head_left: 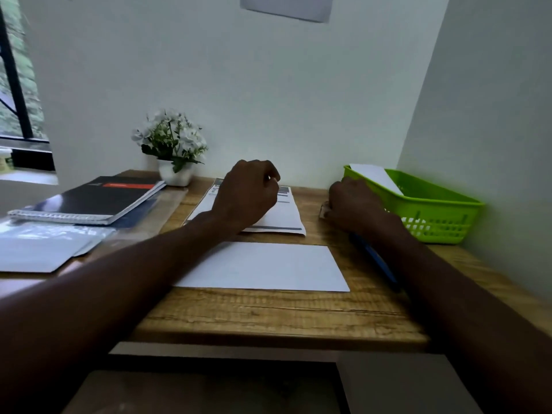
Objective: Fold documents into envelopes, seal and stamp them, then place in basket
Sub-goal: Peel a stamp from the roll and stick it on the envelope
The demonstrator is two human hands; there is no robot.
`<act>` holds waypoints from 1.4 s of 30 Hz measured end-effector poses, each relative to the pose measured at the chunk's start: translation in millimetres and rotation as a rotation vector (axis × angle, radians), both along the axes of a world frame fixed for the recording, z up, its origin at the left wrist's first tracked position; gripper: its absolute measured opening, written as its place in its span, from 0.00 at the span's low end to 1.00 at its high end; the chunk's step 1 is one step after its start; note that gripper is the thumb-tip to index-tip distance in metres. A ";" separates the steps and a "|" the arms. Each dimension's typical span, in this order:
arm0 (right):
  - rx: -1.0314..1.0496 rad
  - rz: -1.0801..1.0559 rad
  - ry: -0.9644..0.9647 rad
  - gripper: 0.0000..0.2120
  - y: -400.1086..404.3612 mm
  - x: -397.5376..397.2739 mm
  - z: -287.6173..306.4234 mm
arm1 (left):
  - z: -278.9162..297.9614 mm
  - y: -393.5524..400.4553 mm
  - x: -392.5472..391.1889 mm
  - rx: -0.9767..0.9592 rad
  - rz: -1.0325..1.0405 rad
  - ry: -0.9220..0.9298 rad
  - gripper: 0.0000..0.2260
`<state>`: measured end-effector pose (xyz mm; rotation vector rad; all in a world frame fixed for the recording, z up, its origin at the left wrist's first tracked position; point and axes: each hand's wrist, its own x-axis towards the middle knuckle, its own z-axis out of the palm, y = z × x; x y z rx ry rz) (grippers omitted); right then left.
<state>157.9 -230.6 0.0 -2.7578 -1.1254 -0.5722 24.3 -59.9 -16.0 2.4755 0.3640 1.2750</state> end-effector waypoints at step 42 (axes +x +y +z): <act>0.892 0.696 0.652 0.12 39.4 -1.4 8.7 | 14.4 10.9 -6.0 -1.117 -0.714 -0.058 0.19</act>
